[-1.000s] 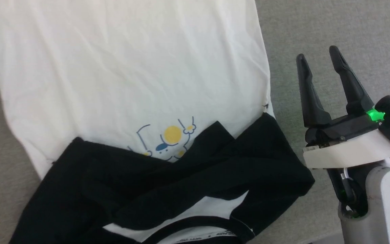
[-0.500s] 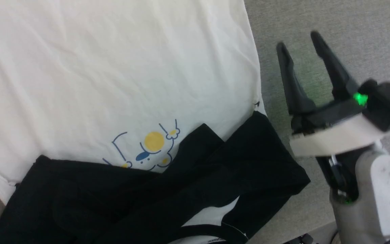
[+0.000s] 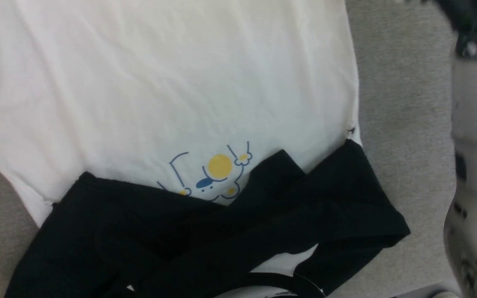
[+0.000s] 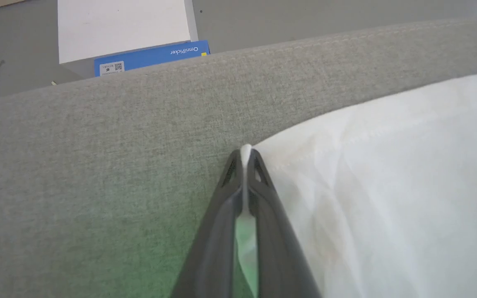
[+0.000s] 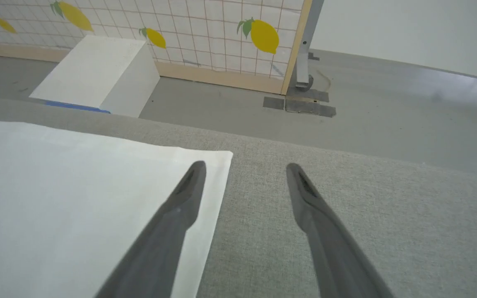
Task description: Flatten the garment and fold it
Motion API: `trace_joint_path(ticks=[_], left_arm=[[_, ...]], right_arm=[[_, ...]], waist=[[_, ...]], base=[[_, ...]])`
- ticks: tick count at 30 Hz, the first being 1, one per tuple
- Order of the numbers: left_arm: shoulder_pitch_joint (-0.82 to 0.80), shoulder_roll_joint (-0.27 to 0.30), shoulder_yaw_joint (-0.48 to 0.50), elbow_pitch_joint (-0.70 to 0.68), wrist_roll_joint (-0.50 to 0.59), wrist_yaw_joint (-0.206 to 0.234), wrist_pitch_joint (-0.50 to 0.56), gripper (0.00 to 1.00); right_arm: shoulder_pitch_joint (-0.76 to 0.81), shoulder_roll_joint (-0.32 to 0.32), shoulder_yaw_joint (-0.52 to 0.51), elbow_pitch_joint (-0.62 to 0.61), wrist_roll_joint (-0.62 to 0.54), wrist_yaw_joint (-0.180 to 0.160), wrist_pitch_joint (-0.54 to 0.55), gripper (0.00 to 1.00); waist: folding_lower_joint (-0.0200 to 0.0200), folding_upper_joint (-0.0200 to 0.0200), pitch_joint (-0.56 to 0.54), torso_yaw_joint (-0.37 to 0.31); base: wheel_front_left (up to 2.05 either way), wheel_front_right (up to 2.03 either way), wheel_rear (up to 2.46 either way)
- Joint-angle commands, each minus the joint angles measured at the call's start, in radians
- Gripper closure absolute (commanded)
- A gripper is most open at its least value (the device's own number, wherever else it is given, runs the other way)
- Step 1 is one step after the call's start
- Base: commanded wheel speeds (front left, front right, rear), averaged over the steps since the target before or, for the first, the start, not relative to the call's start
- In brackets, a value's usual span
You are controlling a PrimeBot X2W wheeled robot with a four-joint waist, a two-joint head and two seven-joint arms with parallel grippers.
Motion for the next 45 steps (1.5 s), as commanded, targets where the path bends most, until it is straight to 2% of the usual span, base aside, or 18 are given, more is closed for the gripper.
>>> trace_joint_path(ticks=[1, 4, 8, 15, 16, 17, 18, 19, 22, 28, 33, 39, 45], left_arm=[[-0.001, -0.021, -0.019, 0.010, -0.006, -0.013, -0.008, 1.00], [-0.032, -0.055, -0.040, 0.015, 0.002, -0.038, -0.053, 1.00], [-0.065, -0.096, -0.059, 0.034, 0.007, -0.069, -0.116, 1.00], [-0.101, -0.150, -0.088, 0.090, 0.015, -0.106, -0.193, 1.00], [-0.104, -0.153, -0.091, 0.096, 0.016, -0.110, -0.200, 1.00], [-0.108, -0.156, -0.093, 0.103, 0.017, -0.114, -0.207, 1.00], [-0.112, -0.160, -0.095, 0.110, 0.016, -0.120, -0.217, 1.00], [-0.117, -0.162, -0.095, 0.118, 0.017, -0.125, -0.229, 1.00], [-0.130, -0.160, -0.097, 0.135, 0.034, -0.134, -0.273, 1.00], [-0.176, -0.146, -0.102, 0.169, 0.127, -0.139, -0.462, 1.00], [-0.232, -0.143, -0.108, 0.211, 0.225, -0.119, -0.668, 1.00], [-0.261, -0.153, -0.122, 0.268, 0.294, -0.104, -0.884, 1.00], [-0.196, -0.154, -0.124, 0.313, 0.270, -0.134, -0.996, 1.00]], right_arm=[[-0.044, 0.004, -0.010, 0.046, -0.014, -0.002, 0.019, 0.00], [-0.160, 0.005, -0.043, 0.199, -0.050, -0.002, 0.068, 0.00], [-0.251, 0.005, -0.057, 0.343, -0.089, -0.002, 0.118, 0.00], [-0.350, 0.005, -0.069, 0.488, -0.192, -0.002, 0.240, 0.00], [-0.356, 0.005, -0.071, 0.498, -0.203, -0.002, 0.263, 0.33], [-0.362, 0.005, -0.069, 0.506, -0.216, -0.002, 0.288, 0.58], [-0.368, 0.005, -0.064, 0.512, -0.233, -0.002, 0.322, 0.77], [-0.371, 0.005, -0.062, 0.512, -0.252, -0.002, 0.352, 1.00], [-0.375, 0.005, -0.065, 0.479, -0.299, -0.002, 0.374, 1.00], [-0.360, 0.005, -0.118, 0.394, -0.366, -0.002, 0.241, 1.00], [-0.359, 0.005, -0.161, 0.374, -0.386, -0.002, 0.070, 1.00], [-0.346, 0.005, -0.137, 0.388, -0.375, -0.002, -0.130, 1.00], [-0.272, 0.005, -0.079, 0.400, -0.334, -0.002, -0.312, 1.00]], waist=[[-0.0001, 0.0000, 0.012, 0.033], [-0.0001, 0.0000, 0.023, 0.072], [-0.0001, 0.0000, 0.031, 0.110], [-0.0001, 0.0000, 0.039, 0.152], [-0.0001, 0.0000, 0.039, 0.154], [-0.0001, 0.0000, 0.040, 0.156], [-0.0001, 0.0000, 0.042, 0.157], [-0.0001, 0.0000, 0.043, 0.157], [-0.0001, 0.0000, 0.046, 0.154], [-0.0001, 0.0000, 0.050, 0.149], [-0.0001, 0.0000, 0.048, 0.145], [-0.0001, 0.0000, 0.020, 0.144], [-0.0001, 0.0000, -0.055, 0.145]], base=[[0.00, 0.00, 0.00], [0.00, 0.00, 0.00], [0.00, 0.00, 0.00], [0.00, 0.00, 0.00], [0.00, 0.00, 0.00], [0.00, 0.00, 0.00], [0.00, 0.00, 0.00], [0.00, 0.00, 0.00], [0.00, 0.00, 0.00], [0.00, 0.00, 0.00], [0.00, 0.00, 0.00], [0.00, 0.00, 0.00], [0.00, 0.00, 0.00]])
